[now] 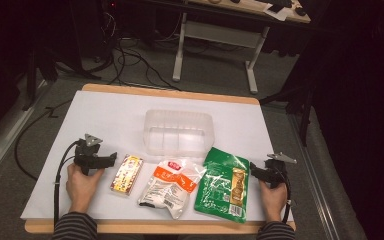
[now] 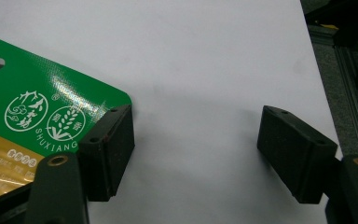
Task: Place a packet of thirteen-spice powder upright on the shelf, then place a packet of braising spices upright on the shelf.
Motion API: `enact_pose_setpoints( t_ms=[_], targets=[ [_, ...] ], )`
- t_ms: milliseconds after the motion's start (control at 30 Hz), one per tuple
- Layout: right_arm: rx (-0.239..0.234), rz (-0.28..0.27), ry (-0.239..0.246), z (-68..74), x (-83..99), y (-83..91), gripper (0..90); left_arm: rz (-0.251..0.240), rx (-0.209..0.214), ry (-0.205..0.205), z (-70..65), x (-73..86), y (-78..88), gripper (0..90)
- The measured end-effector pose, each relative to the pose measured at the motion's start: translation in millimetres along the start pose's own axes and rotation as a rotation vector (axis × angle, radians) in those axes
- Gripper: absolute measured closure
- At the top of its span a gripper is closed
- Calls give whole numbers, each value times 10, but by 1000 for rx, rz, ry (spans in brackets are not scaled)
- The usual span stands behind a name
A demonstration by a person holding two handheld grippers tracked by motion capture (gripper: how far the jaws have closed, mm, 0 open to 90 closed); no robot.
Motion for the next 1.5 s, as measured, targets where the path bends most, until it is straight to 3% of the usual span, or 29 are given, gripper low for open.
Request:
enact_pose_setpoints(
  t_ms=[833,1067,1300,1500],
  targets=[
    [5,1,4,2,1,1,278,32,0,27,13,-25,28,178],
    [7,-1,9,3,0,1,280,28,13,-18,-33,-57,162,198],
    [6,-1,8,3,0,0,280,28,15,-22,-80,-77,262,194],
    [8,-5,13,8,0,2,283,15,45,-41,-170,-103,400,179]
  ],
)
Point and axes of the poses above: each handheld gripper's, and its own axes: y roughly backward along the jaws, x roughly out of its underside, z roughly to its left, the point moved 6 cm from there along -y, roughly forward along the jaws, and after that the axes turned 10 degrees about -x, right-handed, at the moved point
